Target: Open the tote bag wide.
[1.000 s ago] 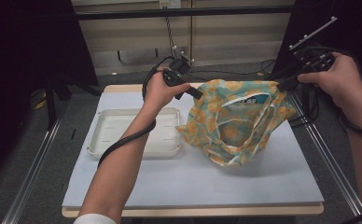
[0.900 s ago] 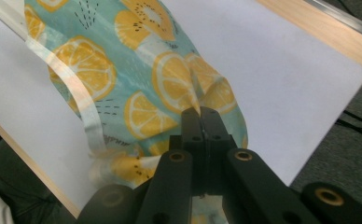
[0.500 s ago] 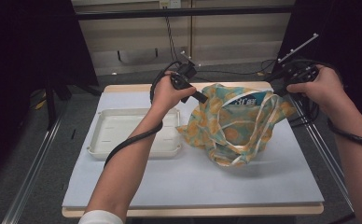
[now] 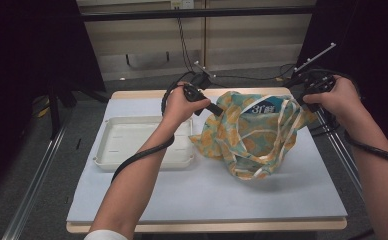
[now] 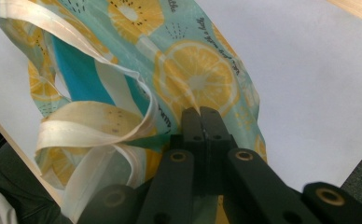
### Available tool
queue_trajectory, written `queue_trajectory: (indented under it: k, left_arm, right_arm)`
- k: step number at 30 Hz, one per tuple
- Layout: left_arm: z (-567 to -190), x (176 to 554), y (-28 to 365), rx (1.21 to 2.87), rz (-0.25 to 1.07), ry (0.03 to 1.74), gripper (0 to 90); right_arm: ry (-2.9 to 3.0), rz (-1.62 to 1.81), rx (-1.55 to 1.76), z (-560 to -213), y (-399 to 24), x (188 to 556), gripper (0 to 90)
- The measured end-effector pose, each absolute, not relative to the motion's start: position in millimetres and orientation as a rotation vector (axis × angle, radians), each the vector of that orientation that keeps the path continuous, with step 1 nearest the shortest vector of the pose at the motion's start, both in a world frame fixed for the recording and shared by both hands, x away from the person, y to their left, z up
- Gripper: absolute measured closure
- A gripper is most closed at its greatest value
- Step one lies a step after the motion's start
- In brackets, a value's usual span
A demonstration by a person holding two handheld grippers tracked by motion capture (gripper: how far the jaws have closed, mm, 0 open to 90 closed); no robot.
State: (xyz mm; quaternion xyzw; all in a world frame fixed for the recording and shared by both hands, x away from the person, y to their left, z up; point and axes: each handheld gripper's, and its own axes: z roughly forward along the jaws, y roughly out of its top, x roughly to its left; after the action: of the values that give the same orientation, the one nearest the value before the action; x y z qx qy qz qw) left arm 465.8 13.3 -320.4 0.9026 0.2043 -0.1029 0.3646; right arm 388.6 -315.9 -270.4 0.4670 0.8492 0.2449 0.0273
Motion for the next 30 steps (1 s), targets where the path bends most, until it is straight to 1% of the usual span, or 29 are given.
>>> queue_trajectory:
  k: [1, 2, 4, 5, 6, 7, 8, 10, 15, 17, 20, 21, 23, 25, 27, 30]
  left_arm:
    - [-319.8, 465.5, 14.1, 2.316, -0.252, 0.529, 86.2]
    - [-318.6, 464.7, 15.6, 2.31, -0.245, 0.532, 82.3]
    - [-314.7, 463.7, 18.5, 2.314, -0.232, 0.524, 78.9]
    - [-312.8, 462.7, 19.6, 2.302, -0.231, 0.532, 74.4]
    - [-309.1, 461.7, 21.5, 2.293, -0.203, 0.529, 69.8]
    - [-305.0, 460.1, 22.6, 2.3, -0.154, 0.534, 63.1]
    - [-302.1, 459.3, 23.6, 2.293, -0.153, 0.527, 59.4]
    - [-292.2, 454.9, 25.4, 2.25, -0.159, 0.496, 58.6]
    - [-274.5, 442.3, 17.8, 2.243, -0.147, 0.43, 56.1]
    - [-271.1, 439.5, 10.0, 2.251, -0.104, 0.389, 49.6]
    - [-271.0, 440.5, 0.1, 2.257, -0.099, 0.374, 50.9]
    - [-271.3, 441.2, -2.3, 2.257, -0.1, 0.366, 53.0]
    - [-272.5, 442.2, -6.0, 2.256, -0.099, 0.36, 60.6]
    - [-273.1, 442.7, -7.4, 2.254, -0.108, 0.358, 74.2]
    - [-270.6, 442.5, -6.7, 2.261, -0.103, 0.367, 85.6]
    - [-266.2, 443.6, -4.5, 2.274, -0.111, 0.378, 88.8]
  right_arm:
    - [2.623, 0.758, 1.433, -270.3, -315.5, 388.4, 90.0]
    - [2.624, 0.75, 1.428, -269.9, -315.2, 388.1, 90.0]
    - [2.625, 0.742, 1.425, -269.4, -315.1, 388.0, 90.0]
    - [2.62, 0.741, 1.426, -269.1, -314.8, 387.9, 90.0]
    - [2.625, 0.733, 1.424, -268.7, -314.9, 388.0, 90.0]
    - [2.626, 0.729, 1.421, -268.1, -314.5, 388.1, 90.0]
    - [2.62, 0.728, 1.42, -267.3, -314.0, 387.8, 90.0]
    - [2.626, 0.726, 1.414, -265.2, -313.8, 387.4, 90.0]
    - [2.618, 0.713, 1.417, -264.0, -314.3, 386.3, 90.0]
    - [2.617, 0.718, 1.416, -263.9, -314.5, 386.0, 90.0]
    - [2.611, 0.715, 1.421, -264.2, -314.1, 385.7, 90.0]
    - [2.613, 0.714, 1.42, -264.0, -313.5, 385.6, 90.0]
    - [2.613, 0.715, 1.416, -263.9, -312.3, 385.2, 90.0]
    - [2.608, 0.712, 1.42, -263.8, -311.9, 384.8, 90.0]
    - [2.613, 0.718, 1.415, -263.6, -312.6, 384.7, 90.0]
    - [2.608, 0.73, 1.418, -263.7, -314.0, 384.2, 90.0]
